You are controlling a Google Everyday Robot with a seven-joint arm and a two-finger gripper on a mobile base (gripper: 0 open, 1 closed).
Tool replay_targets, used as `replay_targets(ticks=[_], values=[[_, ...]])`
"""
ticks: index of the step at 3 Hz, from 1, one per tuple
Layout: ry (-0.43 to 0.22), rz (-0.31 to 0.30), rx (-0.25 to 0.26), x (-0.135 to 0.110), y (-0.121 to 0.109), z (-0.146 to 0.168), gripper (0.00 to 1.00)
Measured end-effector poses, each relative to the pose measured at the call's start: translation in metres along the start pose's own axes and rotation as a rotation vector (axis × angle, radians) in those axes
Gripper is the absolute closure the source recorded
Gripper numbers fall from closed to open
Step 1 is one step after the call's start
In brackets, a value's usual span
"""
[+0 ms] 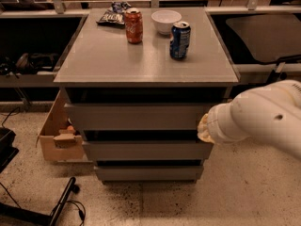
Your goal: Close top drawer
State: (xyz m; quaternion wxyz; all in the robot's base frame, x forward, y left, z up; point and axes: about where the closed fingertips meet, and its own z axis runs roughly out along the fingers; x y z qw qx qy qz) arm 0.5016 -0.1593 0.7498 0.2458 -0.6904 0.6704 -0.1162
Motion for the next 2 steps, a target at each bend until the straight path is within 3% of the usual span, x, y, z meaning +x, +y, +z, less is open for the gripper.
replay_targets(ticks=[1, 2], values=[[0.125, -0.01, -0.05, 0.062, -0.02, -0.04, 1.0], [0.277, 0.117, -0.113, 0.124, -0.015, -0.084, 0.83]])
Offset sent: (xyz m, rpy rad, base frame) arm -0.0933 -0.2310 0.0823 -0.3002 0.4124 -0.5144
